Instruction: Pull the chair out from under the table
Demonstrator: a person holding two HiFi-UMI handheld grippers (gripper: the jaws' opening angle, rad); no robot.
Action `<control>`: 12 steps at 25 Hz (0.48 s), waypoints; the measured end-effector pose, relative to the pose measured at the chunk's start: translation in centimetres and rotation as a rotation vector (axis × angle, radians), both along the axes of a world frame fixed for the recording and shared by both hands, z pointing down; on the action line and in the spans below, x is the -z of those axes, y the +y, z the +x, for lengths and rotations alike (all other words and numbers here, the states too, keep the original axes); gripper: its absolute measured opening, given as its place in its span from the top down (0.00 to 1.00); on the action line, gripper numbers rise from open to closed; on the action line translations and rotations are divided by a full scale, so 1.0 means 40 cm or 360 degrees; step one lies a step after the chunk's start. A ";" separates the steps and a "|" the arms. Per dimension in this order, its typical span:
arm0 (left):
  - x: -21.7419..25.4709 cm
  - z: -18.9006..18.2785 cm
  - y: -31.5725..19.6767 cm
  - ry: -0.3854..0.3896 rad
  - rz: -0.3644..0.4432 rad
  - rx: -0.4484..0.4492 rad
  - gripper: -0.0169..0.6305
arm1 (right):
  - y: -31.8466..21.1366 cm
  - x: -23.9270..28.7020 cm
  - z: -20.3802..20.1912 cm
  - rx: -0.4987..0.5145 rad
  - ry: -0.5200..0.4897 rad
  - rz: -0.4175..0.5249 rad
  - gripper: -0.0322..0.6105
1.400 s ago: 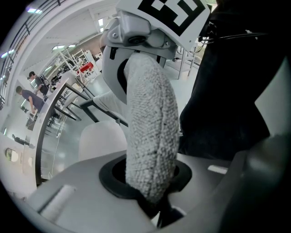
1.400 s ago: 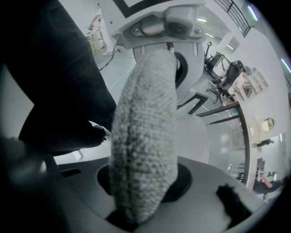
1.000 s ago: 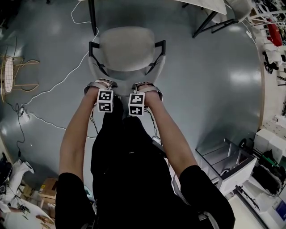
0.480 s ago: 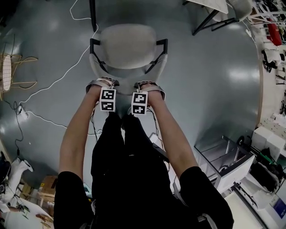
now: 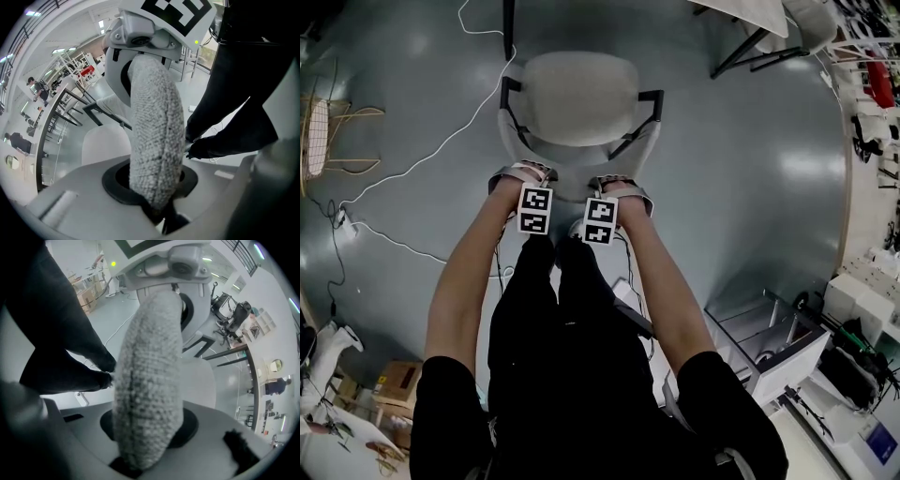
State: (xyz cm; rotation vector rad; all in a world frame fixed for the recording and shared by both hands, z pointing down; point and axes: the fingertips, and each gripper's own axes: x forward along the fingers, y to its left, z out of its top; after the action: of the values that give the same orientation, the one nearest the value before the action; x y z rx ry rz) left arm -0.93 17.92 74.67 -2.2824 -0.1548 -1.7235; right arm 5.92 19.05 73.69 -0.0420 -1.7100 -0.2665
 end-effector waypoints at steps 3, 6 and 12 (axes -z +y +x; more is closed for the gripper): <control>0.000 0.000 0.010 0.0001 0.0001 -0.0004 0.85 | 0.011 0.000 -0.001 -0.0005 0.0000 0.0000 0.79; 0.000 -0.002 0.028 0.0002 -0.0001 -0.0007 0.85 | 0.028 0.000 -0.002 -0.0003 0.0001 0.0001 0.79; -0.003 0.008 0.062 0.0003 -0.0001 0.0008 0.85 | 0.060 -0.002 0.009 0.0012 0.0006 0.0000 0.79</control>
State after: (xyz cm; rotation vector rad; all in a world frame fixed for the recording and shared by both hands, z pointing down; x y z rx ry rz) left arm -0.62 20.41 74.80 -2.2871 -0.1496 -1.7238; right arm 6.26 21.45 73.78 -0.0489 -1.7064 -0.2718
